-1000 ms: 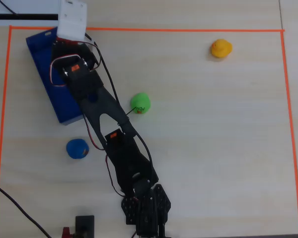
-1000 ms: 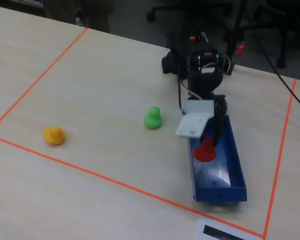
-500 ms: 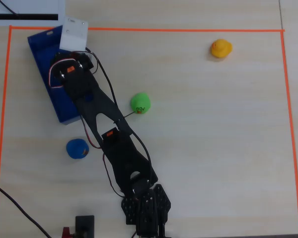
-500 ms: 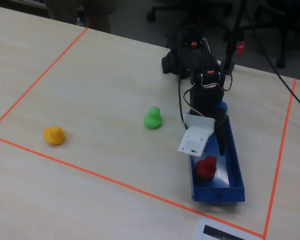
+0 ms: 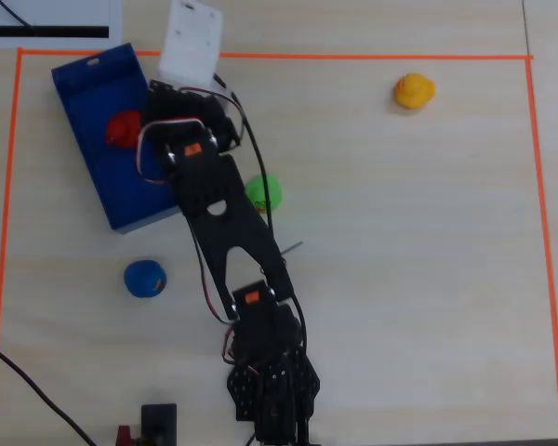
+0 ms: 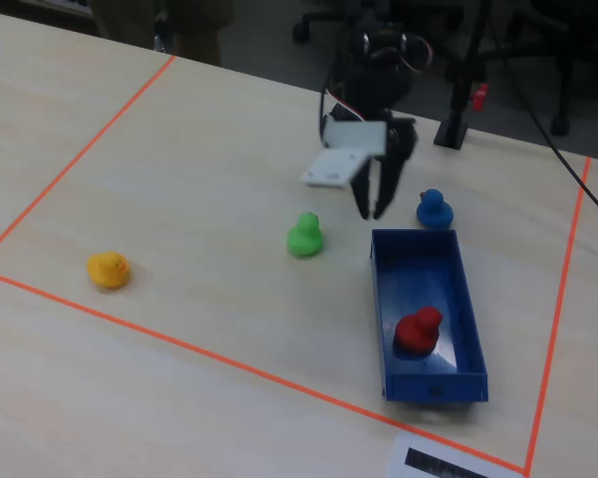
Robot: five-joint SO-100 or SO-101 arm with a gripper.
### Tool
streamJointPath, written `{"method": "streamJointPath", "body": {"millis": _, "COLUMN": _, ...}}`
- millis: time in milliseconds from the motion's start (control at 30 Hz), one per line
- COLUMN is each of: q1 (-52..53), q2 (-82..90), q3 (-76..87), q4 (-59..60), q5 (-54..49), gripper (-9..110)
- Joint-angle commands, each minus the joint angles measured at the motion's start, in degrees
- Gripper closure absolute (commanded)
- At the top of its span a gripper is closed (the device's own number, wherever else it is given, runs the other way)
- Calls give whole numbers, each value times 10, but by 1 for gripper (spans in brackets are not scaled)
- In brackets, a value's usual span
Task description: Grasp red duck and put it into box.
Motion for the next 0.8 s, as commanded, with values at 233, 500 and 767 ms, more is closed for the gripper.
{"method": "streamJointPath", "body": {"millis": 233, "q1": 79, "q2": 652, "q3": 702, "q4": -177, "q5": -98, "gripper": 101}}
{"method": "streamJointPath", "body": {"millis": 500, "q1": 96, "q2": 871, "q3": 964, "q4": -152, "q5": -110, "gripper": 101}}
{"method": "streamJointPath", "body": {"millis": 767, "q1": 108, "q2": 1008, "q3": 1134, "q4": -102, "q5": -129, "gripper": 101}}
